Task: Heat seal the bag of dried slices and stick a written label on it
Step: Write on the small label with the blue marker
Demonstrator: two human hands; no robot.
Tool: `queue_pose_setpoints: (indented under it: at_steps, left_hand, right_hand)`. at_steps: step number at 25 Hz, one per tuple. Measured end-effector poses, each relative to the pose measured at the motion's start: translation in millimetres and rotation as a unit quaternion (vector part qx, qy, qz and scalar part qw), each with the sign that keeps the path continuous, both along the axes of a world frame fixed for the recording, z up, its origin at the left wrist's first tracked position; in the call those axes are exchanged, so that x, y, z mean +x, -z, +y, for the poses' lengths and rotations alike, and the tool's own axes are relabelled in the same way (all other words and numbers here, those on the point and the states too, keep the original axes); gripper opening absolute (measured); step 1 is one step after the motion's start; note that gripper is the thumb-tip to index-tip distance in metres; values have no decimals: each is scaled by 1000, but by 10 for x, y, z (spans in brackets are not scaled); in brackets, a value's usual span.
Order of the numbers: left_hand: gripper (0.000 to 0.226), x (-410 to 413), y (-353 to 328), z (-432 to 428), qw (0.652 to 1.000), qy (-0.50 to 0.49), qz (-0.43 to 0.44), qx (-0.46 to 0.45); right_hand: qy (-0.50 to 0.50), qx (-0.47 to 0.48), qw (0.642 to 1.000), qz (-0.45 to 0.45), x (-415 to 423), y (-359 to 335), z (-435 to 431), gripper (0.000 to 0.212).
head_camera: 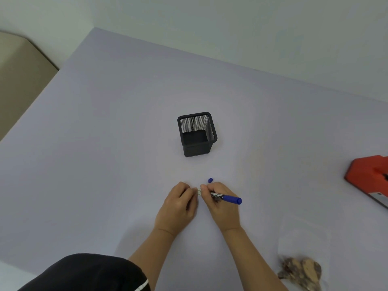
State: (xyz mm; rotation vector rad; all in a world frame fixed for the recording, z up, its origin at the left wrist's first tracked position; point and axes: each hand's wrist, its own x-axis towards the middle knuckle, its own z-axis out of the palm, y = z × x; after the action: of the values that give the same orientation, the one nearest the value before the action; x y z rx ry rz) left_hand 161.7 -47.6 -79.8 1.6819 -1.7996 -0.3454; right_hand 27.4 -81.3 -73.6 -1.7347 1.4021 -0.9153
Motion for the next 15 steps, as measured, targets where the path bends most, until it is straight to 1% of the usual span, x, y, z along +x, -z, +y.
queue_pose_setpoints:
  at_steps: [2, 5, 9, 12, 15]
  left_hand:
    - [18, -8, -10, -3, 1000, -4, 1, -2]
    - [18, -20, -6, -3, 1000, -3, -1, -1]
    - [17, -20, 2, -8, 1000, -2, 0, 6]
    - [15, -21, 2, -13, 1000, -1, 3, 6]
    - [16, -24, -2, -11, 1000, -4, 4, 8]
  right_hand:
    - [3, 12, 1000, -15, -5, 0, -2, 35]
    - [3, -5, 1000, 0, -8, -13, -4, 32]
    - [-10, 17, 1000, -11, -19, -2, -12, 29]
    - [-13, -1, 1000, 7, -31, 34, -11, 36]
    - [-19, -10, 999, 23, -30, 48, -10, 35]
